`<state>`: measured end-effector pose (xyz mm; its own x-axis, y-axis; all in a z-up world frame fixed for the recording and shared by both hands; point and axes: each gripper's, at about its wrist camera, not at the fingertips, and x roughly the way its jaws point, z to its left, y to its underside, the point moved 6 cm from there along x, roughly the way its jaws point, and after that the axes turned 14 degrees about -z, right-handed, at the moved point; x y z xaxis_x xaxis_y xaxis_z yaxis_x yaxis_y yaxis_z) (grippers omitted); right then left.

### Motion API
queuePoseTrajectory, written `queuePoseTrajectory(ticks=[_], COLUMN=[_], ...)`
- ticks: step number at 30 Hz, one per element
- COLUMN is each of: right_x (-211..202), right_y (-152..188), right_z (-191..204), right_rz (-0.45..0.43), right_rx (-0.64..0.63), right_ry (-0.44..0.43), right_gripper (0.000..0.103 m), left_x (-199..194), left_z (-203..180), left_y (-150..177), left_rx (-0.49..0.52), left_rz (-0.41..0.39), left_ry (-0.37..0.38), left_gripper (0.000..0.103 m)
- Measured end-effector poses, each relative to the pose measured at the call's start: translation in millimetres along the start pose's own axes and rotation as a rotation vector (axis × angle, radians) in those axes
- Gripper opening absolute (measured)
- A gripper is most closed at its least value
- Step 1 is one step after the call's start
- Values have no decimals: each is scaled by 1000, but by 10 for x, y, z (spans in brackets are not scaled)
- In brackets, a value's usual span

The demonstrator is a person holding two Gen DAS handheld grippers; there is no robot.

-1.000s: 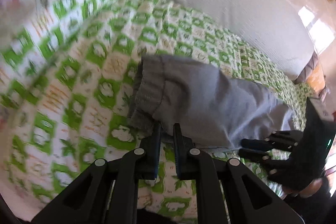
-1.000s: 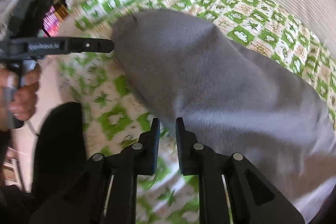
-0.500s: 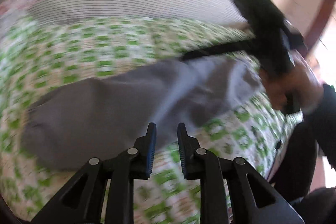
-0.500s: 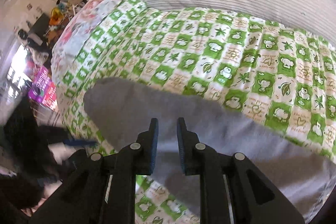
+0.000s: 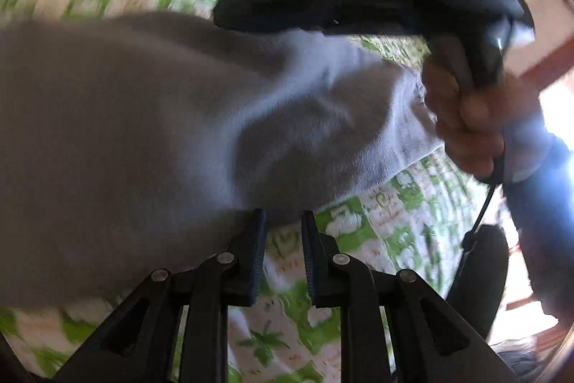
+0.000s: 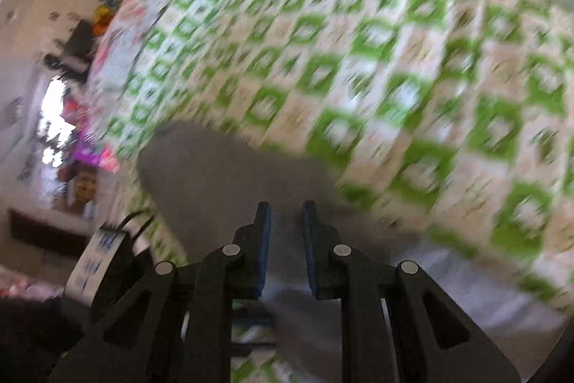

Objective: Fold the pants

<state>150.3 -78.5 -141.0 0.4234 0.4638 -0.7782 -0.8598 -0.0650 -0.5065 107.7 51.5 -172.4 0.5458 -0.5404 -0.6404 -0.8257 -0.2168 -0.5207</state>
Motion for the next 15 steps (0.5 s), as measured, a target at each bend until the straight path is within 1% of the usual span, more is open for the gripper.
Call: queuePoseTrajectory(ticks=[2,4,7,9,11,12,14,15], right_x=[19,11,-63,-87,-80,-58,-20,21], right_y=[56,4,-141,-214,-223,-200,-98,-36], right_z=[17,-21,-116,-172,-222,-242,-302,-295], right_rz=[7,-17,-71,-75,-50,-27,37,73], right_rx=[12,54,117,132,143,148,161,174], right_ry=[-18,-35,-42,-30,-16,-11,-11,-33], right_gripper=[19,19,19,19,19,19,19,19], left_x=[3,-46,-220,-311,-338,-300,-170,-69], left_z=[50,51,-80,-140,-161,-139,-68,-6], left_y=[57,54,-53,-151,-253,-280,-250,-180], left_rx=[-34,-38,3,17,16,14,-5,-34], left_rz=[-2,-16,-80,-116,-141,-137,-95,-58], left_ry=[7,-15,-41,-37,-30,-38,-68,-72], left_gripper=[16,14,14,14,14,14,14,14])
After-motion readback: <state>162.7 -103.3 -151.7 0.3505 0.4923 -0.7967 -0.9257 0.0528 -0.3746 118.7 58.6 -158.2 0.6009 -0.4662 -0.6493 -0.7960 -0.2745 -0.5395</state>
